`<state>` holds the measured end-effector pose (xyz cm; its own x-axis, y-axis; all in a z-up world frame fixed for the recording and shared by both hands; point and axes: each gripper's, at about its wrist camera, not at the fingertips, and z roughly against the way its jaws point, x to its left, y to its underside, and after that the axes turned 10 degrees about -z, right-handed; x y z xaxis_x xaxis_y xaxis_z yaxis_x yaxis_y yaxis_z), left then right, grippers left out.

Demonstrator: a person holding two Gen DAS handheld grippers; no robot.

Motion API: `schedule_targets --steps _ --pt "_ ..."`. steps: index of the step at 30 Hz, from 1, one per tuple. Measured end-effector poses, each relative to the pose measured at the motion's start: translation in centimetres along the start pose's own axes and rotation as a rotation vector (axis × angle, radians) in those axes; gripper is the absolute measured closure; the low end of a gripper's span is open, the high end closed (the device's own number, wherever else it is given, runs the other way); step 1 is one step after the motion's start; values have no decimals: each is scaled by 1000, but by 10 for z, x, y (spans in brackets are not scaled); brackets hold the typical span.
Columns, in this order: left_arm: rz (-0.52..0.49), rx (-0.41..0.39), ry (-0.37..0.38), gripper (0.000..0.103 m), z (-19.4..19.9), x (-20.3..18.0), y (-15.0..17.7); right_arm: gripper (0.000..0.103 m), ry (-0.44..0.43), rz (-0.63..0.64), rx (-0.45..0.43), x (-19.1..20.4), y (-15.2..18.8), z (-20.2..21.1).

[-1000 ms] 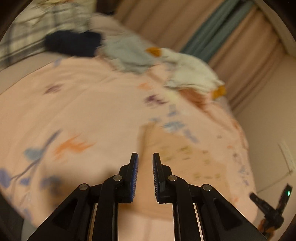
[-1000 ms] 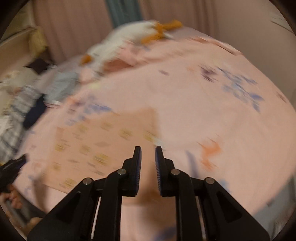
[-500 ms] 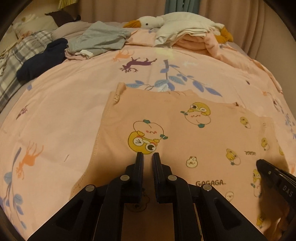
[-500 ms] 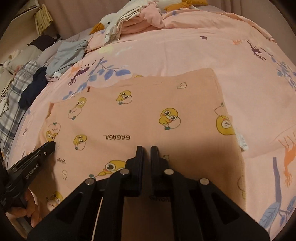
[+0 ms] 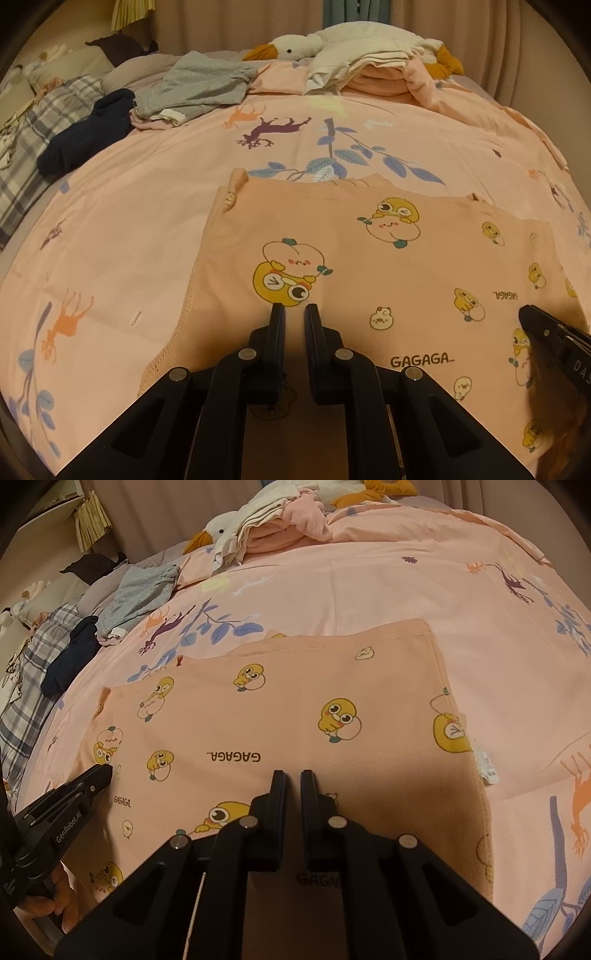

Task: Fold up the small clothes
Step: 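Press the folded shirt flat with both tools' fingers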

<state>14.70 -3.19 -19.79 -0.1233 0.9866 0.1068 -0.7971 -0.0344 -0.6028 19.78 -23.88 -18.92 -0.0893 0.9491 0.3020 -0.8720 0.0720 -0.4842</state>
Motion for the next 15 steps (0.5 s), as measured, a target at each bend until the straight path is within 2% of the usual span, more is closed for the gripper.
schedule_targets --steps 15 --pt "-42 -18 -7 92 4 -2 5 96 7 -28 -63 1 8 3"
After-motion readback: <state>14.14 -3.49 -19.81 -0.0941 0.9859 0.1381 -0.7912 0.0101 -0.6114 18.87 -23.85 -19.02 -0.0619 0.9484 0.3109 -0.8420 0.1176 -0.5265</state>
